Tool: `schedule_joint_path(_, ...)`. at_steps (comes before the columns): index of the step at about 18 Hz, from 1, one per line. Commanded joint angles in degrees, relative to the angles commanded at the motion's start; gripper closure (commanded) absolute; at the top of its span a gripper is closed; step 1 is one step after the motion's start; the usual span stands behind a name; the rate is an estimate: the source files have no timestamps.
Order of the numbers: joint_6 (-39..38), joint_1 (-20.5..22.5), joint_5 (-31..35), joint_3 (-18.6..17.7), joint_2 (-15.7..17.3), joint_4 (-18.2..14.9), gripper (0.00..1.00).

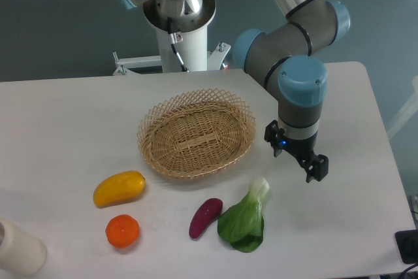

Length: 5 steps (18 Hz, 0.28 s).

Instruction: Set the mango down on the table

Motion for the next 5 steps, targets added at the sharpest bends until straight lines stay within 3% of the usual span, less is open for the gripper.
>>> schedule_joint_path(5,0.4,0.6,-0.8,0.0,0.4,-1.1,0.0)
